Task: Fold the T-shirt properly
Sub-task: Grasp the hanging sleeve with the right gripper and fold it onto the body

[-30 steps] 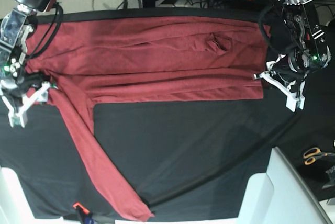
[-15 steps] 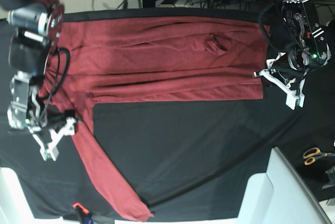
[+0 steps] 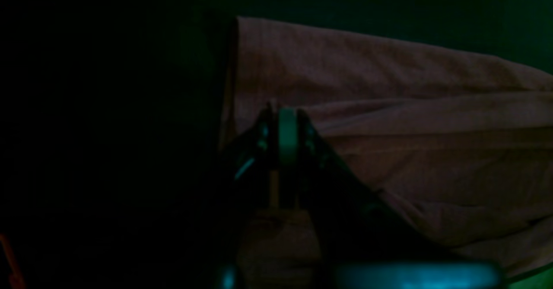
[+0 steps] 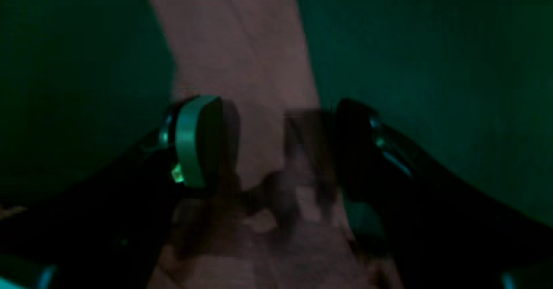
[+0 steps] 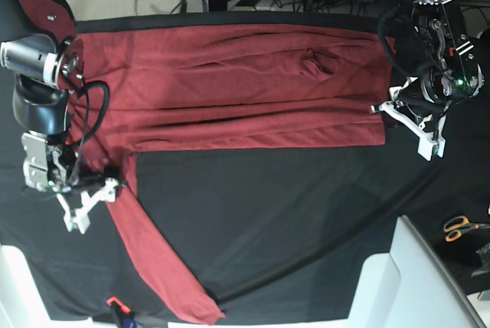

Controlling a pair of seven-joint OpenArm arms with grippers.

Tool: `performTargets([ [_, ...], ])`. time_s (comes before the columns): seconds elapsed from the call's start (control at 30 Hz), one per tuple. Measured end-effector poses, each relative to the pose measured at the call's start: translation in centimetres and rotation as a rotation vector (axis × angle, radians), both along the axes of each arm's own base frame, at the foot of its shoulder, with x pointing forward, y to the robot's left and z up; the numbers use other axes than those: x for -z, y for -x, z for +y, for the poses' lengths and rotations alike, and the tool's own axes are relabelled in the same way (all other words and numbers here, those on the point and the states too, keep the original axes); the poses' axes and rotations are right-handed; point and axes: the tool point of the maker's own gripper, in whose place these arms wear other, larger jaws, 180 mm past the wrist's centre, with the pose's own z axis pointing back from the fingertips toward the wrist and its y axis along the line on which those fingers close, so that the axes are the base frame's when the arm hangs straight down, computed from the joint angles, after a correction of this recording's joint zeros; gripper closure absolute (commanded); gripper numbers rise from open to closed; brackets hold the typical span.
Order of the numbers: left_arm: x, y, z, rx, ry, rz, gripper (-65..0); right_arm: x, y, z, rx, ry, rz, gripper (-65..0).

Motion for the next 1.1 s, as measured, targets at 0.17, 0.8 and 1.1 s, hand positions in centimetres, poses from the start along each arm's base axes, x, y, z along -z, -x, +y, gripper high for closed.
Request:
performTargets([
  [0.17, 0.0, 0.0, 0.0, 0.000, 0.000, -0.001, 0.0, 0.1, 0.0, 0.2, -0.001, -0.004, 0.002, -34.7],
  [0.8, 0.0, 0.0, -0.1, 0.000, 0.003, -0.001, 0.0, -3.2, 2.8, -0.4, -0.043, 0.123, -0.022, 0.0],
  [1.1, 0.0, -0.1, -0.1, -0.001, 0.000, -0.003, 0.0, -4.6, 9.5, 0.6, -0.049, 0.170, 0.026, 0.0],
])
